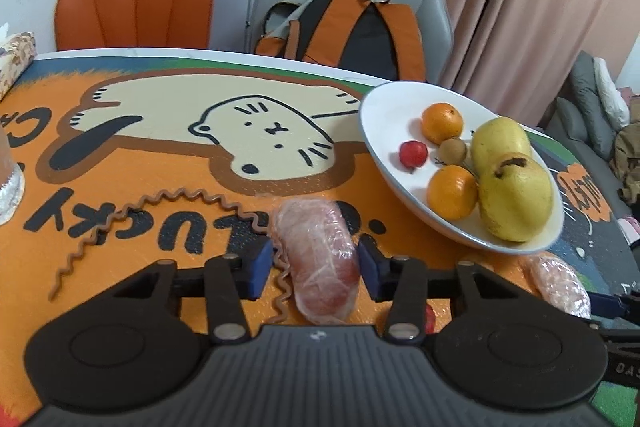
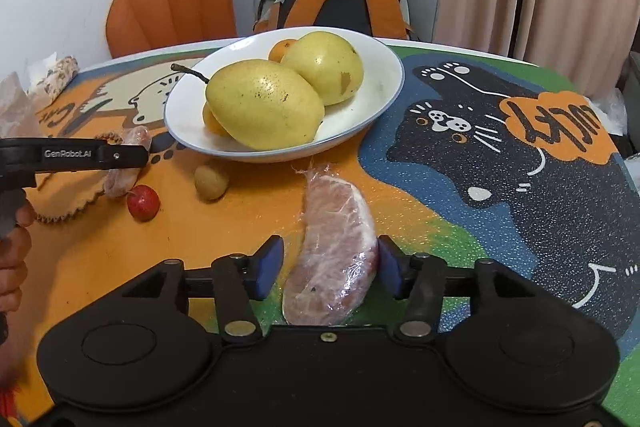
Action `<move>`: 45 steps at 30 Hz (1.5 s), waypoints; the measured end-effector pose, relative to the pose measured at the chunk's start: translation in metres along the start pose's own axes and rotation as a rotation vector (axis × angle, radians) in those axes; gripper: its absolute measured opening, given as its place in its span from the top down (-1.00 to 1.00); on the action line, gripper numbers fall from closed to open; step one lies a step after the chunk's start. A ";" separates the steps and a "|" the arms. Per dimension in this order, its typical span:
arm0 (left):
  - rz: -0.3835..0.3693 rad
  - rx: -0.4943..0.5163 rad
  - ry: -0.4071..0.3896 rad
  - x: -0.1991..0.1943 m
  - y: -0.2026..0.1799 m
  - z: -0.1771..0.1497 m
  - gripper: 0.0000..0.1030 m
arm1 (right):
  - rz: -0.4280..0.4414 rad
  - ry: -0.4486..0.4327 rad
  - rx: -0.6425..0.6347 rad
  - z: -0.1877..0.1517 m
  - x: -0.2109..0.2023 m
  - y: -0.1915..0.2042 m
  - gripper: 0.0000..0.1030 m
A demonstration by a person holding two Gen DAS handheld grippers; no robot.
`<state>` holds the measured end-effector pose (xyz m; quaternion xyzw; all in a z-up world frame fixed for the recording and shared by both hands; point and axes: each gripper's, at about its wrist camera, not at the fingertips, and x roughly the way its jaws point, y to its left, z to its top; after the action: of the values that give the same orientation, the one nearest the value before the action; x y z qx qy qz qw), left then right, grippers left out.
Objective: Organize fruits
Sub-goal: 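Grasp a wrapped pomelo segment with the right tool while the left tool grasps another, then lift both wrapped pomelo segments and carry them toward the bowl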
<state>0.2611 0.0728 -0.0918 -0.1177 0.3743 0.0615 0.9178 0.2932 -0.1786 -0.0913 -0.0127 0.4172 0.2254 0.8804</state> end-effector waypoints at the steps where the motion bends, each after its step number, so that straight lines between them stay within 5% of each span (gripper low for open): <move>1: -0.005 0.001 0.000 -0.001 0.000 -0.001 0.16 | -0.016 0.003 -0.007 0.000 0.000 0.001 -0.01; 7: -0.045 0.009 0.004 -0.013 0.003 -0.009 0.23 | -0.054 -0.009 -0.047 -0.003 -0.001 0.010 0.13; 8: -0.053 0.012 0.000 -0.017 0.004 -0.011 0.44 | -0.049 -0.011 -0.045 -0.004 -0.002 0.011 0.14; 21: -0.070 -0.016 0.002 -0.045 0.022 -0.019 0.59 | -0.010 -0.067 -0.026 -0.006 -0.014 0.022 0.47; 37: -0.047 0.038 0.009 -0.033 0.002 -0.019 0.51 | 0.049 -0.089 0.023 -0.005 -0.022 0.012 0.63; 45: -0.003 0.083 0.037 -0.023 -0.007 -0.023 0.20 | 0.052 -0.069 0.038 -0.002 -0.017 0.008 0.50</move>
<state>0.2307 0.0593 -0.0907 -0.0811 0.3931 0.0425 0.9149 0.2787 -0.1780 -0.0790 0.0227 0.3911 0.2403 0.8881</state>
